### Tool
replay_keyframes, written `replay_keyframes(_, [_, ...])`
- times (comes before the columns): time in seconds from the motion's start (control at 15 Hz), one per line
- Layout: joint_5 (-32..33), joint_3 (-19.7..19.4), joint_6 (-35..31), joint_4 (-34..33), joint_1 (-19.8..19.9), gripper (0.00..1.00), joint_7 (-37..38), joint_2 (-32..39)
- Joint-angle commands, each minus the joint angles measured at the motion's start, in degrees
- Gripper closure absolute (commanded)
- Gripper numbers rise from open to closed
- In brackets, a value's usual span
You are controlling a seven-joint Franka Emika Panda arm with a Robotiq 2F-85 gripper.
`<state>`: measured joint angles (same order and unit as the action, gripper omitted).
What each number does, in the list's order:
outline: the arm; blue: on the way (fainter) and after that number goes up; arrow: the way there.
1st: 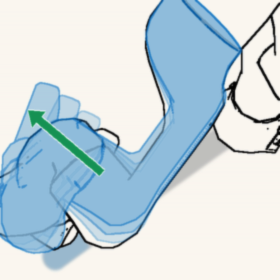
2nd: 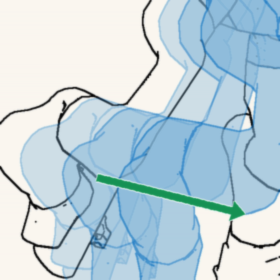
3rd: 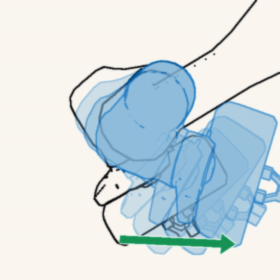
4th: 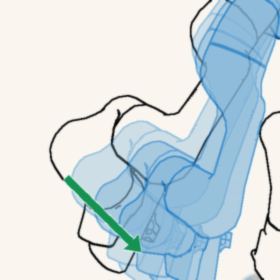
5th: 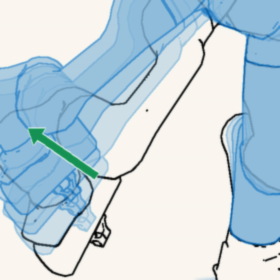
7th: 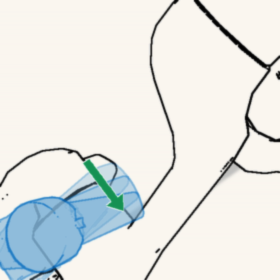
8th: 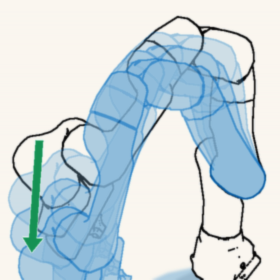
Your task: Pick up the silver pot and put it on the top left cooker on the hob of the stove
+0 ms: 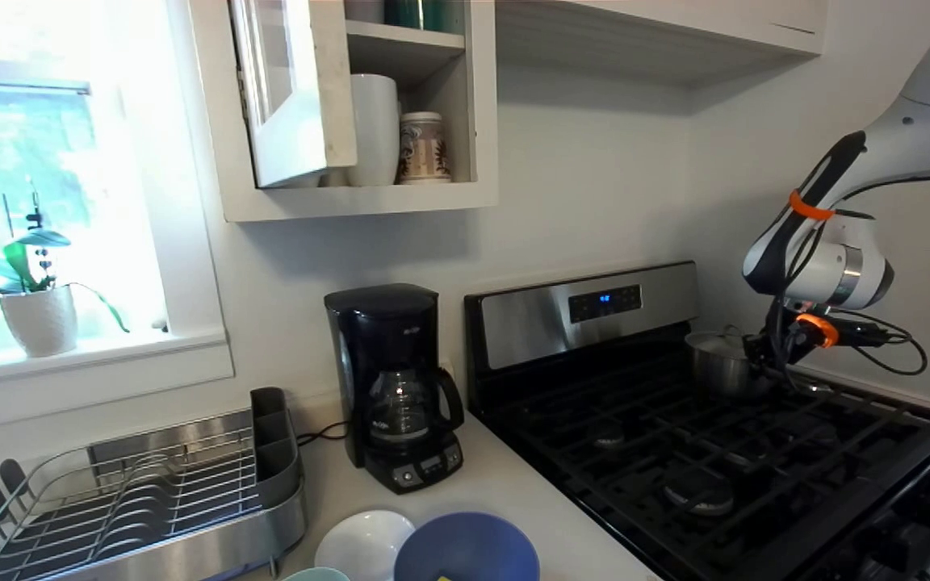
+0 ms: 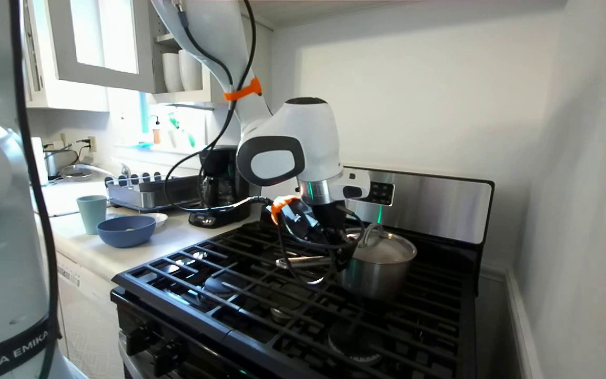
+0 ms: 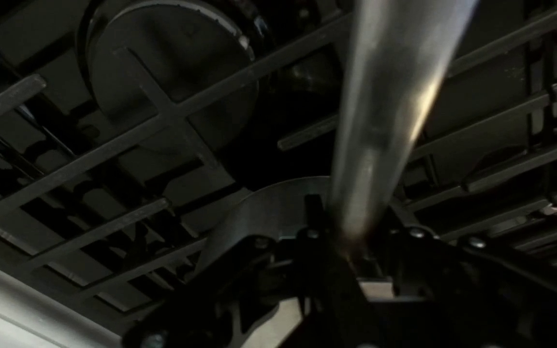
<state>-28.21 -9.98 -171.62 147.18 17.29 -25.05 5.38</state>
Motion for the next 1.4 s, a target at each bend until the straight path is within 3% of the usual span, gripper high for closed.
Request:
replay_keyframes(0.0, [-6.4,2.5,0.7,2.3,0.9,0.94,-7.1,-6.3])
replay_keyframes(0.2, [-8.1,2.4,1.3,3.5,0.3,0.94,-10.4,-8.2])
replay_keyframes(0.73, [-0.9,2.7,3.5,13.2,-0.8,0.94,-17.4,-17.9])
replay_keyframes(0.8, [-1.0,3.2,4.8,10.8,-0.7,0.94,-18.8,-16.5])
replay_keyframes(1.33, [-1.4,7.2,12.3,10.4,-2.8,0.94,-28.3,-20.6])
